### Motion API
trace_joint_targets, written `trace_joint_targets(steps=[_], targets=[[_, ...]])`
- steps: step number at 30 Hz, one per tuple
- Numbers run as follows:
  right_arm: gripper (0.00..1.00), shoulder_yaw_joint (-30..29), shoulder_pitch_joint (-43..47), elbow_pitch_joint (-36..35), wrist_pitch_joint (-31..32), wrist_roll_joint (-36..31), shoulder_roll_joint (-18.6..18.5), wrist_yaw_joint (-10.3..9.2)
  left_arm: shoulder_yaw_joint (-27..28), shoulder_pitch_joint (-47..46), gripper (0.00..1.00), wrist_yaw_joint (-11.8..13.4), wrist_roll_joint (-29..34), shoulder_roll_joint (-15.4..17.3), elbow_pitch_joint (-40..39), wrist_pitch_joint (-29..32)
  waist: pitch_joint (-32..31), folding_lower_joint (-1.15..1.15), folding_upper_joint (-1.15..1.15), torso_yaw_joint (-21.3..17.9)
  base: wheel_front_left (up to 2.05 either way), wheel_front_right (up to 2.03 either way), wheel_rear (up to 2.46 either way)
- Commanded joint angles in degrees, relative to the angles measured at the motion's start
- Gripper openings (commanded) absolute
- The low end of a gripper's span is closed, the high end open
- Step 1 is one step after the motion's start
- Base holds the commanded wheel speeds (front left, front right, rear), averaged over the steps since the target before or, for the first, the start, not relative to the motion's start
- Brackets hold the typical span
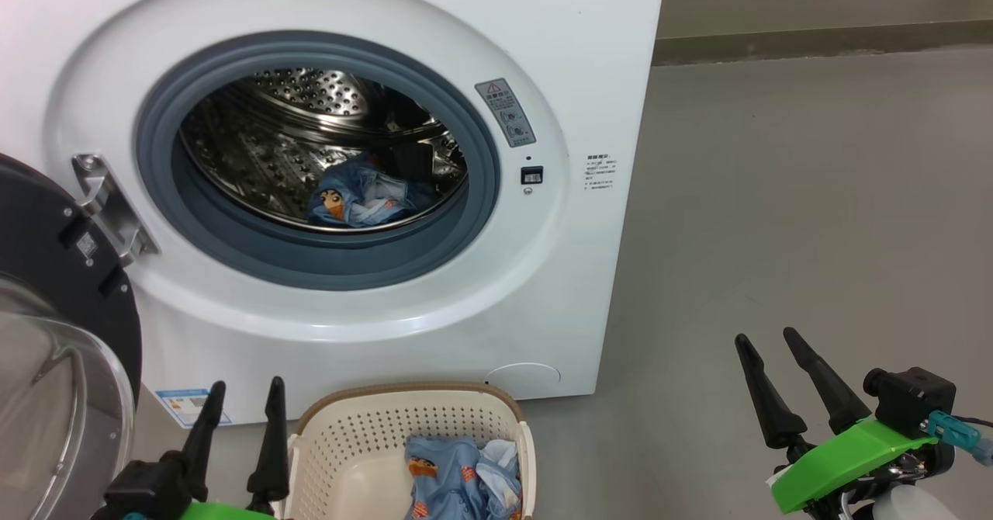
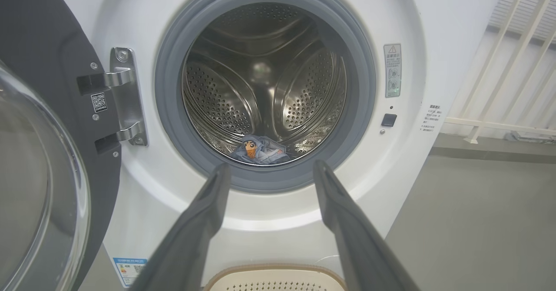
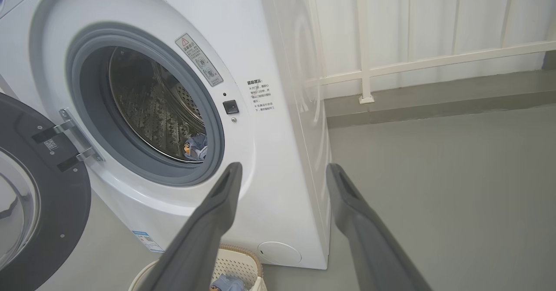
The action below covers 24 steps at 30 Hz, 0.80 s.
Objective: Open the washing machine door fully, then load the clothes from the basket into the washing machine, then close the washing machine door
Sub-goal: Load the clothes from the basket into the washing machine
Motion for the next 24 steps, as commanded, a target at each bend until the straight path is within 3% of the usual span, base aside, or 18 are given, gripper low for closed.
trace_joint_targets(steps=[1,17,24], targets=[[1.00,0.76,-1.01,-1.24,-0.47,-0.10,-0.71,0.25,1.59,-0.64,1.00,0.33,-0.44,0.89,-1.09,0.12,0.08,0.00,0.00,-0.18,0.00,0.00,0.00],[1.00,1.46,-1.56,-1.23,-0.47,-0.06,-0.95,0.25,0.33,-1.87,1.00,-0.03,-2.72,0.27,5.34,2.28,3.49,0.00,0.00,-4.05,0.00,0.00,0.00],[1.00,0.82,-3.24,-2.18,-0.47,-0.42,-0.45,0.25,-0.49,-5.87,1.00,-0.51,-3.32,1.08,10.14,4.05,9.22,0.00,0.00,-5.42,0.00,0.00,0.00]])
